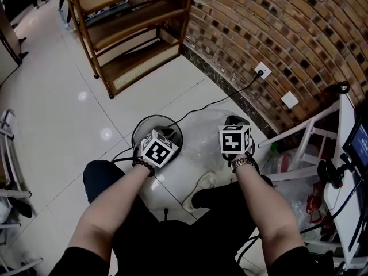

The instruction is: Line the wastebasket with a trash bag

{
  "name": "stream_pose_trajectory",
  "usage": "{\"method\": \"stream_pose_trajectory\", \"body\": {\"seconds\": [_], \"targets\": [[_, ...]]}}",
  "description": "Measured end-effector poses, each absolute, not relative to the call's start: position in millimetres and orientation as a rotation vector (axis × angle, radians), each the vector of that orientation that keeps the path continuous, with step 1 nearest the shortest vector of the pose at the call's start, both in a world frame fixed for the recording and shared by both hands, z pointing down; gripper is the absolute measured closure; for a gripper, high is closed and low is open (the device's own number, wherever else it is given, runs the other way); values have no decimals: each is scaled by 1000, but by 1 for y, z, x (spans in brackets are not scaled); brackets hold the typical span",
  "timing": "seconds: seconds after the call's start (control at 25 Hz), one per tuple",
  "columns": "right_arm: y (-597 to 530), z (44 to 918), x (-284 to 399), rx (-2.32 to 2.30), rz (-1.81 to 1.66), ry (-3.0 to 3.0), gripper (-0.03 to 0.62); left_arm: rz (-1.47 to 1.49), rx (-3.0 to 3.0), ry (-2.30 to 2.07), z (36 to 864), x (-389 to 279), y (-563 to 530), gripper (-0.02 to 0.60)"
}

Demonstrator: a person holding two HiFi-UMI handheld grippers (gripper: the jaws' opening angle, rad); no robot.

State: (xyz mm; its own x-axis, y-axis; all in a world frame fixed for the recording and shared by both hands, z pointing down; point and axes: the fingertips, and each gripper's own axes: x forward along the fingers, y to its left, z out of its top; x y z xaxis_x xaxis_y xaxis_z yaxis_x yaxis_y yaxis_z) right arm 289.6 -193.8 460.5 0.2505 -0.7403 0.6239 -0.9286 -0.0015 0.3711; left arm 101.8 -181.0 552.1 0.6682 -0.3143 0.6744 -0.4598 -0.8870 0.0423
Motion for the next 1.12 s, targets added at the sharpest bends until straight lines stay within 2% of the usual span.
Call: {"method": "stream_pose_trajectory", "body": {"seconds": [0.44,0.52,0.6,1.12], "targets": [[-190,362,280,1874,180,-1582,591,1031,2596,-617,542,84,-166,482],[-190,345,274,1882,151,-1600,591,1011,2535,-628,545,78,-163,418],[-189,329,267,1888,124,-1621,591,962,2508,-633,542,77,-162,407],[-182,269,230,1904,60,-1748,591,675,2364,-608,530,88,-144,397]]}}
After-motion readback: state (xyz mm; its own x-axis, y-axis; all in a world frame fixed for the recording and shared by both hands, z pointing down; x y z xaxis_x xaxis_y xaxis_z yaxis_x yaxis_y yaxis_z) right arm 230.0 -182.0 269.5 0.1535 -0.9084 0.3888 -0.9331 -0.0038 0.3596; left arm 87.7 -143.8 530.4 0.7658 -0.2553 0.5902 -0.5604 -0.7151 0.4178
